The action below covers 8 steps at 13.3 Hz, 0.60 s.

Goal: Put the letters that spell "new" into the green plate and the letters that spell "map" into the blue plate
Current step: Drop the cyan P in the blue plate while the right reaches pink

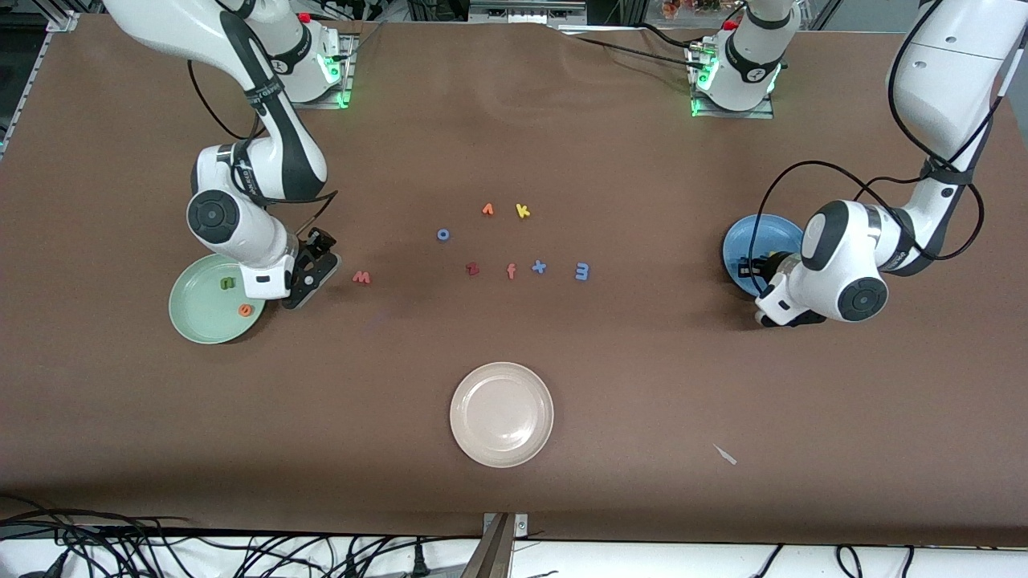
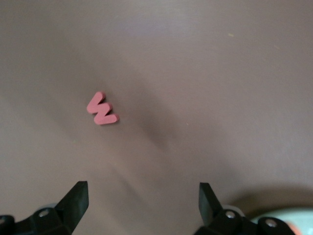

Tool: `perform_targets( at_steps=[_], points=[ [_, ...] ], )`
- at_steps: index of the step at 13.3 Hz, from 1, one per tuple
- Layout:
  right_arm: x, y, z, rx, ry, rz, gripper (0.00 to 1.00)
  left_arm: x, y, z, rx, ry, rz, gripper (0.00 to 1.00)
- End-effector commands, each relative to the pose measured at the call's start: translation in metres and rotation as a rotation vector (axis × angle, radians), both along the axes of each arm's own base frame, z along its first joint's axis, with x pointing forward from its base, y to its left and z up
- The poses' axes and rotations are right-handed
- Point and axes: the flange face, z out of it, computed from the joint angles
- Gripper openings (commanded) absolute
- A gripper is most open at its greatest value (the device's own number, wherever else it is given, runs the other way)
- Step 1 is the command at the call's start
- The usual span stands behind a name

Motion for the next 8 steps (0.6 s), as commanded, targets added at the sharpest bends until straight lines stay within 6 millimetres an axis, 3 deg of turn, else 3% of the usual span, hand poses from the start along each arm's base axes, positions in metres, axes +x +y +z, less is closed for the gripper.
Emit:
perform_targets(
  at_steps=[1,2,5,8],
  points=[
    [-0.007,0.018,-0.008,0.016,-0.02,0.17,1.0,0.002,0.0,0.026,0.011,-0.028,-0.023,1.0],
    [-0.009,0.023,-0.009,0.019,-0.027,0.194,1.0,0.005,-0.007,0.042,0.017,-0.049,-0.019,1.0],
    [-0.021,0.054,-0.015,0.03,-0.08,0.256,1.0,0.01,-0.078,0.08,0.044,-0.111,0.053,1.0],
    [-0.028,0.069,-0.021,0.032,-0.098,0.317,1.0,0.008,-0.149,0.085,0.072,-0.176,0.223,1.0]
  ],
)
